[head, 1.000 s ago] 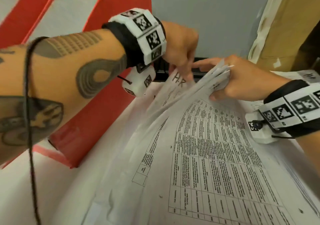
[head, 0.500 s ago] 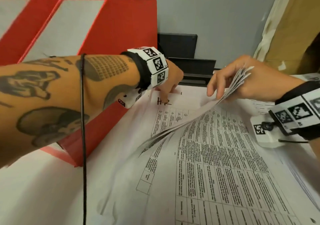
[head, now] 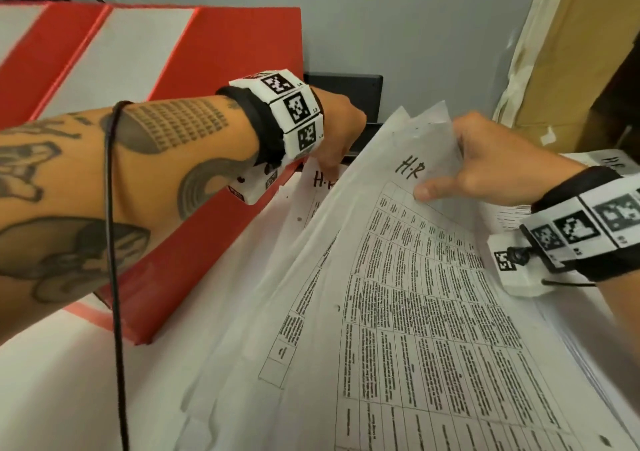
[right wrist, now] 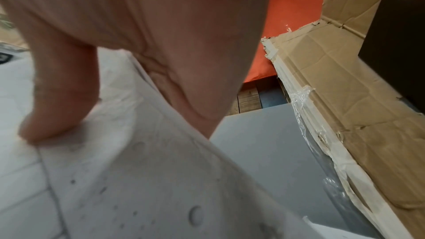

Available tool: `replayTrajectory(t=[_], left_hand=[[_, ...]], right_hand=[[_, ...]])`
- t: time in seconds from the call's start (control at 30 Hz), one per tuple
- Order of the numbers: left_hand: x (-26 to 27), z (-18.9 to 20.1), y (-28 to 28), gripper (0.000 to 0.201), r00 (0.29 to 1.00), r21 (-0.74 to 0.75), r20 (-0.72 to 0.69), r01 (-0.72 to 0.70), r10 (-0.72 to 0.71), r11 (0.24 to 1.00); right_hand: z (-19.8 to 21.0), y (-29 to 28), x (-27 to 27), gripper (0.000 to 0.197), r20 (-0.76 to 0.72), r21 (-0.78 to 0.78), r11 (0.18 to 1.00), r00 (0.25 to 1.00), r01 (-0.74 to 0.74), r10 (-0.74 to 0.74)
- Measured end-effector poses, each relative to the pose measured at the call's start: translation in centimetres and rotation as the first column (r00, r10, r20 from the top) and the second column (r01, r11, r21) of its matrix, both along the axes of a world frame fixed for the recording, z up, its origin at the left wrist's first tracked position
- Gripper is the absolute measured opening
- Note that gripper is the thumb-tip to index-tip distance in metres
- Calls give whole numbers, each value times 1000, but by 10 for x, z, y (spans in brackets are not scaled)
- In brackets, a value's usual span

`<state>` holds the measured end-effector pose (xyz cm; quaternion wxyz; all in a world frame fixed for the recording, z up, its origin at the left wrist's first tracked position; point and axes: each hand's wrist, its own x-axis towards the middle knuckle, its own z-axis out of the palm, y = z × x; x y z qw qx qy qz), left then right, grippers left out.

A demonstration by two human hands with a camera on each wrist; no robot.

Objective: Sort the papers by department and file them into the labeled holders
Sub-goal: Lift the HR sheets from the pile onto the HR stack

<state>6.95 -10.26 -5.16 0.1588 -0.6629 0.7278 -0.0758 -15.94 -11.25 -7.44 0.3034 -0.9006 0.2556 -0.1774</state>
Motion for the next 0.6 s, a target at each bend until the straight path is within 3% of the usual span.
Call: replayTrajectory(t=[0.17, 0.27, 0.37, 0.47, 0.53, 0.6], left_hand=[[1, 7, 5, 20, 1000, 51, 14, -13, 12, 999], [-3, 14, 10, 28, 998, -8, 60, -19, 20, 1000], [-5, 21, 13, 27, 1000, -21, -6, -22, 22, 1000], [-3, 27, 14, 12, 988, 52, -148, 55, -46, 997], [0, 30, 17, 3, 949, 129, -307, 114, -70, 985], [2, 32, 21, 7, 861, 179, -506, 166, -54, 970]], right_hand=[[0, 2, 5, 32, -89, -30, 999, 995, 38, -40], [-4, 3, 11, 30, -158, -50, 997, 985, 65, -72], [-5, 5, 15, 36, -150, -88, 992, 983, 90, -103], [-7, 7, 16, 53, -113, -118, 990, 989, 81, -95], [-8, 7, 15, 47, -130, -121, 992, 990, 44, -60], [-8, 6, 13, 37, -146, -120, 992, 988, 40, -58]])
